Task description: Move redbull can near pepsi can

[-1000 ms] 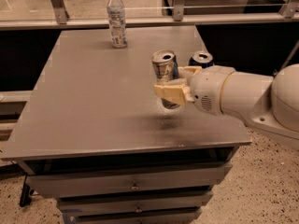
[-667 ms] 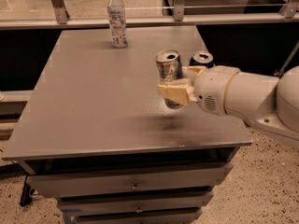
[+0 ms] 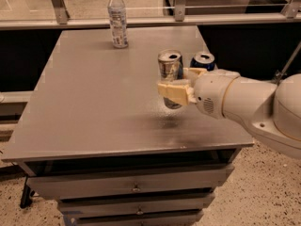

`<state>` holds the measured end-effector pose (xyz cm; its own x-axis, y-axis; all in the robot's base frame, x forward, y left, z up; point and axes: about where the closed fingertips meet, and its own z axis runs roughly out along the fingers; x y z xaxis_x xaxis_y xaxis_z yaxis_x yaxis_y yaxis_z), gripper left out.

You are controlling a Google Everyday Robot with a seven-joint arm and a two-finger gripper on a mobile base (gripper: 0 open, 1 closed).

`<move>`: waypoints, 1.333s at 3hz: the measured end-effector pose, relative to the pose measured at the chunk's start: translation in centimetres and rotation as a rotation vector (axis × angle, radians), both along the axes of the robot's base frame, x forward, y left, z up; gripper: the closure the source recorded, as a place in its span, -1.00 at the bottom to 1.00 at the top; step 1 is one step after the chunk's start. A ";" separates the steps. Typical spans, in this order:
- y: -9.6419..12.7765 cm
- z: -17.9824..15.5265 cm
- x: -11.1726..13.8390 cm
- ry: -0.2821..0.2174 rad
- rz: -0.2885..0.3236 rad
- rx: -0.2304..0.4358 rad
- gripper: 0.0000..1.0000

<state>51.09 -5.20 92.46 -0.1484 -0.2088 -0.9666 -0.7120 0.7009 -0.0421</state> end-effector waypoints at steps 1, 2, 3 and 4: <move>-2.3 -0.8 1.0 -0.009 -0.078 0.065 1.00; -5.4 -1.4 1.9 -0.022 -0.156 0.084 1.00; -8.4 -1.6 2.8 -0.039 -0.224 0.098 1.00; -10.9 -1.9 3.7 -0.053 -0.278 0.107 1.00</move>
Offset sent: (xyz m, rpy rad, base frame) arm 0.0294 -0.1024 -0.0271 0.1087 -0.0304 -0.2637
